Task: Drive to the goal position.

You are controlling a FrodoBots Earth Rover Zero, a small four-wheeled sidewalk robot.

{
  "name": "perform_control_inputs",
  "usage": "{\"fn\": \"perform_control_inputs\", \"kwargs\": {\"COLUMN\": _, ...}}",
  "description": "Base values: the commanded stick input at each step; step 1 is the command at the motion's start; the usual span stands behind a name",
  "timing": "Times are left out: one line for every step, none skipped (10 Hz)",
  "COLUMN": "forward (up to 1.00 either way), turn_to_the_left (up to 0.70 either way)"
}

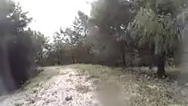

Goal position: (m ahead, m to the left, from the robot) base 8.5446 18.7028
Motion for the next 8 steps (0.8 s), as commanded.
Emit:
{"fn": "perform_control_inputs", "kwargs": {"forward": 0.7, "turn_to_the_left": 0.35}}
{"fn": "perform_control_inputs", "kwargs": {"forward": 0.7, "turn_to_the_left": 0.26}}
{"fn": "perform_control_inputs", "kwargs": {"forward": 0.7, "turn_to_the_left": 0.0}}
{"fn": "perform_control_inputs", "kwargs": {"forward": 0.7, "turn_to_the_left": 0.0}}
{"fn": "perform_control_inputs", "kwargs": {"forward": 0.7, "turn_to_the_left": 0.0}}
{"fn": "perform_control_inputs", "kwargs": {"forward": 0.7, "turn_to_the_left": 0.0}}
{"fn": "perform_control_inputs", "kwargs": {"forward": 0.7, "turn_to_the_left": 0.0}}
{"fn": "perform_control_inputs", "kwargs": {"forward": 0.7, "turn_to_the_left": 0.0}}
